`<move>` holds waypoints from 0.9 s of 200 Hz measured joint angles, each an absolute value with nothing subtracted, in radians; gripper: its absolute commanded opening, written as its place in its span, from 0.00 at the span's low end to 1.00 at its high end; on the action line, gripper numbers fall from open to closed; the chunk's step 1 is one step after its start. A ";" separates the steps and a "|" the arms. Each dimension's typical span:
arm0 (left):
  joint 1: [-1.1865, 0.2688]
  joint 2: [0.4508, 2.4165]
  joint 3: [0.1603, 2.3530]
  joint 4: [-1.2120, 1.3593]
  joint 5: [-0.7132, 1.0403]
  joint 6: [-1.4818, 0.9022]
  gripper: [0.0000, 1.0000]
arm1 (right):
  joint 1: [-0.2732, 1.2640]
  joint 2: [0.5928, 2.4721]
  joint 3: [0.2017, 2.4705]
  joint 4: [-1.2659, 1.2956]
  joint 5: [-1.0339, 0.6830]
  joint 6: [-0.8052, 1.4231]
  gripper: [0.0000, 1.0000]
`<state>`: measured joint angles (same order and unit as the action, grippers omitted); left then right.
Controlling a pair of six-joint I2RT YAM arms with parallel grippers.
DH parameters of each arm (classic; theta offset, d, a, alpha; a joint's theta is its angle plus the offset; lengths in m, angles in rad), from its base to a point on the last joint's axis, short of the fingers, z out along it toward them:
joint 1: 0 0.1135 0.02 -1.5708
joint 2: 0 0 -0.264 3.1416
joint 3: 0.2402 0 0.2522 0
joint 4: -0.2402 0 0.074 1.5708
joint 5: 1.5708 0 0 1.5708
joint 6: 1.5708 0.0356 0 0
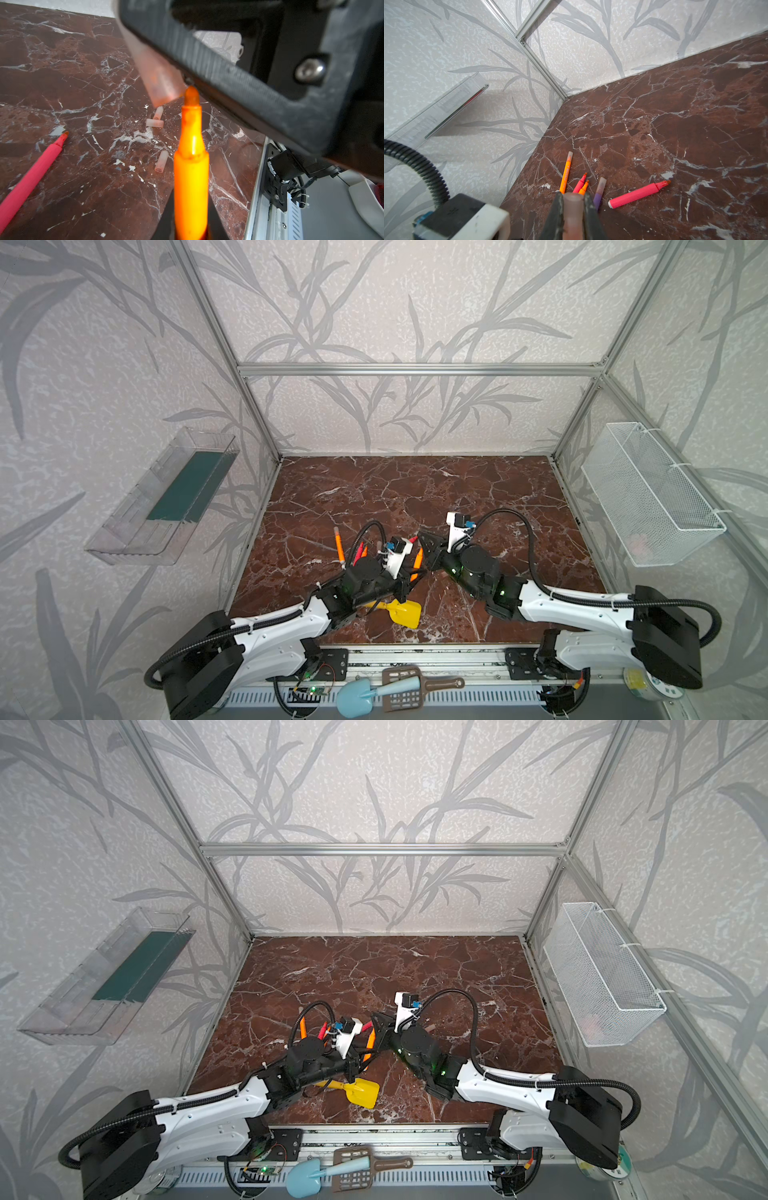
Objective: Insert the pens into the pen caps
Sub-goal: 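Lower the pink cap onto the orange marker tip with the right gripper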
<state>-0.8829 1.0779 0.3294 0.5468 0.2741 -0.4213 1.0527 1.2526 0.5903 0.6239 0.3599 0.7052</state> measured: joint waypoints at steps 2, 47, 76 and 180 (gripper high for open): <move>-0.884 1.078 0.329 0.547 0.275 -0.421 0.00 | 1.053 1.252 0.591 0.624 0.360 0.705 0.00; -0.884 1.081 0.329 0.547 0.279 -0.422 0.00 | 1.063 1.241 0.601 0.627 0.361 0.706 0.00; -0.884 1.081 0.329 0.547 0.279 -0.422 0.00 | 1.068 1.236 0.600 0.627 0.366 0.706 0.00; -0.884 1.081 0.329 0.546 0.277 -0.422 0.00 | 1.077 1.219 0.578 0.641 0.409 0.710 0.00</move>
